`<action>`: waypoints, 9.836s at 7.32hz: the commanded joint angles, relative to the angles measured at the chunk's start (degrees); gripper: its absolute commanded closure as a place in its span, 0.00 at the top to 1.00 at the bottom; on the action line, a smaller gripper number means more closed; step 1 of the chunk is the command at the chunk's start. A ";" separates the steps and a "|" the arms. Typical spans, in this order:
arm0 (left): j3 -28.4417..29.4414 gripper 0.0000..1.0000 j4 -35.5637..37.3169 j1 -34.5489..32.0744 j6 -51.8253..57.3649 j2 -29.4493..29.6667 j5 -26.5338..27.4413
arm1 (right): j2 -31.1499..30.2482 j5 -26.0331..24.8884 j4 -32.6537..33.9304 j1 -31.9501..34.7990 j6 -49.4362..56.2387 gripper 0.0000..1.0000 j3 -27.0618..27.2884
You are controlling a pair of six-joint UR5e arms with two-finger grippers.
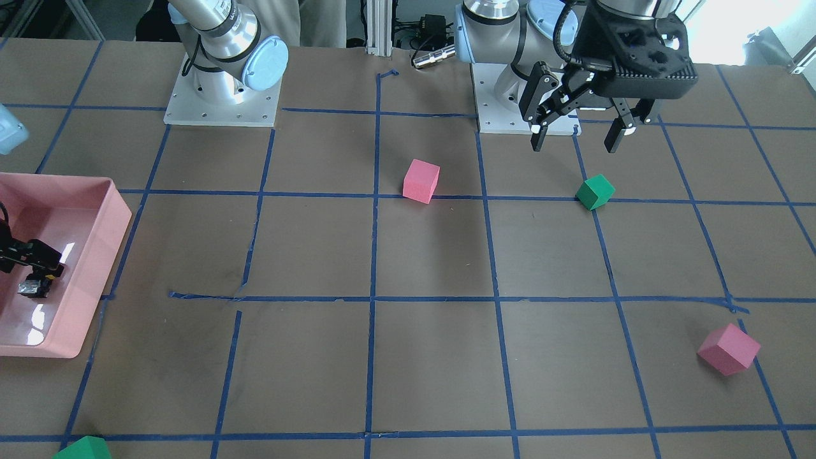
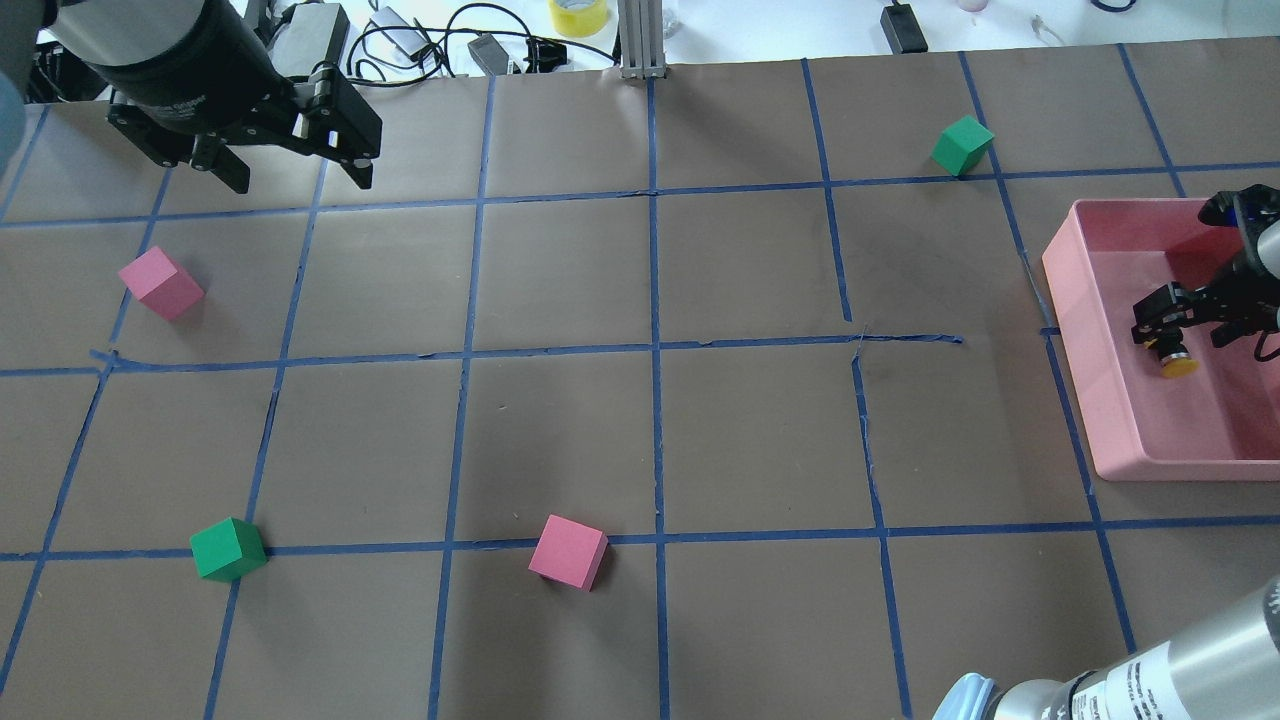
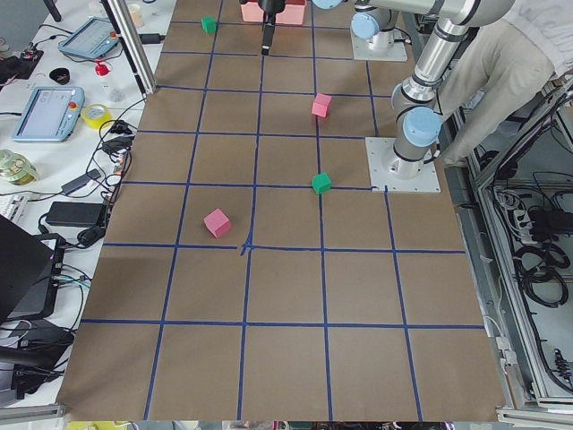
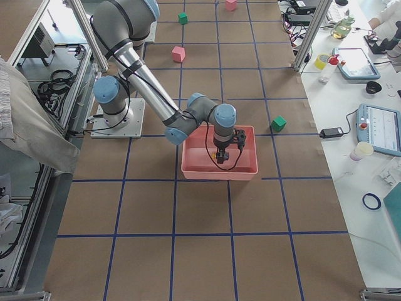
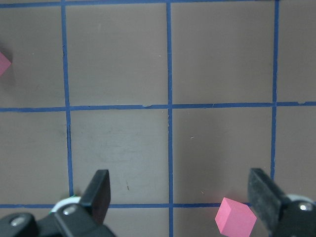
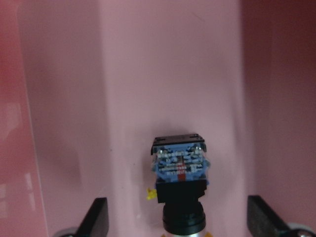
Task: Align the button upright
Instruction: 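Lower the right gripper into the tray and grasp the yellow-capped button, then lift the button out of the tray and carry it toward the table center, then lower the button onto the table and open the right gripper, then raise the right gripper and withdraw it away from the button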
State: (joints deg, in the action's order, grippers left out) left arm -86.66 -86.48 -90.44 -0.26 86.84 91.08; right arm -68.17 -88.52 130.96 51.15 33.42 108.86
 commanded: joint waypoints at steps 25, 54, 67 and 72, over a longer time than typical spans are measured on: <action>0.00 1.00 0.00 0.09 0.00 0.00 -0.03 | -9.45 -1.84 -21.47 44.58 -39.06 0.00 -16.57; 0.00 1.00 0.00 0.18 0.00 -0.18 -0.03 | 4.29 0.01 -0.27 62.32 -45.40 0.94 -11.46; 0.00 1.00 0.00 0.18 0.00 -0.18 -0.03 | -19.19 0.01 -39.29 43.51 -29.29 1.00 -20.35; 0.00 1.00 0.00 0.18 0.00 -0.18 0.06 | -20.07 -0.77 -39.29 43.07 -28.94 1.00 -19.91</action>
State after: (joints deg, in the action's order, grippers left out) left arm -86.66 -86.48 -90.26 -0.26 86.66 91.14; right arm -88.15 -88.85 91.69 94.35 4.38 88.83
